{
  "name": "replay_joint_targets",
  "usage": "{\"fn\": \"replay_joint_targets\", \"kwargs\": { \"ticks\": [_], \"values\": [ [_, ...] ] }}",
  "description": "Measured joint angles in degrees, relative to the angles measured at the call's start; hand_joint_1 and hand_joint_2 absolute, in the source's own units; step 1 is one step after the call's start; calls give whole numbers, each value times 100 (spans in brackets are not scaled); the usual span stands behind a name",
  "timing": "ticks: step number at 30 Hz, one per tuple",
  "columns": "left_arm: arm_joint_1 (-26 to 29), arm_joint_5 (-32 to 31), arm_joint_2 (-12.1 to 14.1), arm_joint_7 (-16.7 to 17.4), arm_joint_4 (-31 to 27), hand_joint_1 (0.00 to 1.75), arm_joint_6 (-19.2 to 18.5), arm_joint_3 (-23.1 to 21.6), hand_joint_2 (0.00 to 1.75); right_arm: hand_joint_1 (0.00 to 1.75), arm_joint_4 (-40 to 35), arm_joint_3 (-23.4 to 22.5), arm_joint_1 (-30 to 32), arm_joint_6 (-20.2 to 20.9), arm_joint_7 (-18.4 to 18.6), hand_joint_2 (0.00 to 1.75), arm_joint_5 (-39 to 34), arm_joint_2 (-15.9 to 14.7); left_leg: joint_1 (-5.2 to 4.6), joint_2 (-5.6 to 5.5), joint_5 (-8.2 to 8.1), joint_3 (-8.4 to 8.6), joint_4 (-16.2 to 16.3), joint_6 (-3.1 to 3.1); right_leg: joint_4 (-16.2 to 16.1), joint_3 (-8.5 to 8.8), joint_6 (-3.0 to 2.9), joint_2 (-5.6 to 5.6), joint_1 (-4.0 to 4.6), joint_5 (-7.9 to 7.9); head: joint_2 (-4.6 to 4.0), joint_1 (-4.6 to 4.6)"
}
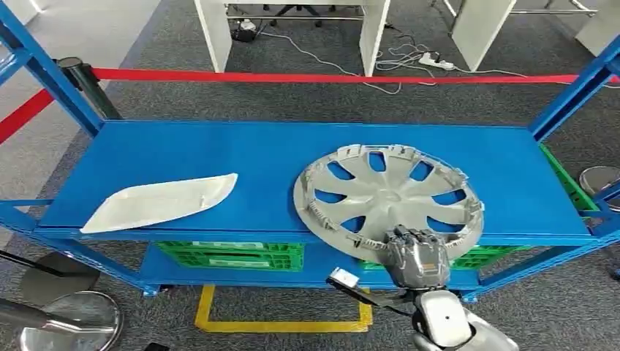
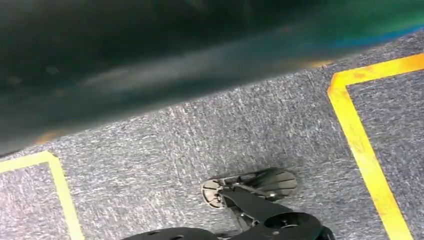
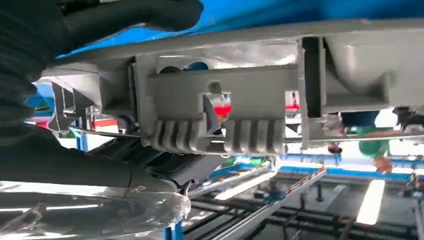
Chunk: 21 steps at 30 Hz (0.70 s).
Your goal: Take the parts from the cabinet and place them on the table.
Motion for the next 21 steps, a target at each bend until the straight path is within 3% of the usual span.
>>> {"fn": "replay_joint_targets", "kwargs": {
  "ticks": [6, 12, 14, 15, 16, 18, 19, 20, 21],
  "values": [
    [1, 0, 0, -33, 0, 0, 0, 35, 0, 175, -232, 236, -48, 0, 103, 175, -11, -203, -1, 0, 1, -5, 0, -1, 1, 54, 1, 0, 0, 3, 0, -2],
    [1, -2, 0, -33, 0, 0, 0, 39, 0, 175, -244, 251, -51, 0, 133, 175, -11, -220, -1, 0, 1, -5, 0, -1, 1, 54, 1, 0, 0, 3, 0, -2],
    [1, -9, 0, -44, 0, 0, -2, 57, 0, 175, -399, 410, -142, 6, 393, 175, -11, -358, -1, 0, 2, -5, 0, -1, 2, 54, 1, 1, 0, 4, 0, -2],
    [1, -37, -2, -50, 0, 0, 2, 81, 0, 175, -737, 577, -341, 79, 568, 175, -11, -603, -1, 0, 2, -4, 0, -2, 2, 53, 1, 0, 0, 3, 0, -2],
    [3, -59, -7, -61, 0, 0, 50, 98, 0, 175, -1364, 553, -486, 304, 270, 175, -18, -982, -1, -1, 3, -4, 1, -1, 1, 53, 1, -3, 0, 4, 0, -2],
    [2, -79, -9, -74, 0, 0, 81, 105, 0, 175, -1644, 347, -358, 258, -343, 175, -39, -1064, 0, -3, 3, -1, 2, -1, -1, 31, 1, -8, 0, 3, 0, -2],
    [1, -100, -15, -76, 0, 0, 96, 107, 0, 175, -1837, 65, -118, 217, -1005, 175, -42, -963, -1, -18, 1, -4, 2, 1, 0, 48, 2, -25, 0, -1, 0, 0],
    [7, -120, -20, -76, 0, 0, 109, 114, 0, 175, -2073, -365, 246, 181, -1929, 175, -31, -643, 0, -40, 1, -13, 2, 1, 1, 68, 4, -45, 5, -3, 0, 9],
    [29, -133, -22, -79, 0, 0, 125, 127, 0, 175, -2324, -931, 584, 162, -3069, 175, -31, -122, 9, -38, 0, -19, 2, -1, 2, 57, 3, -38, 17, -3, 0, 11]
  ]
}}
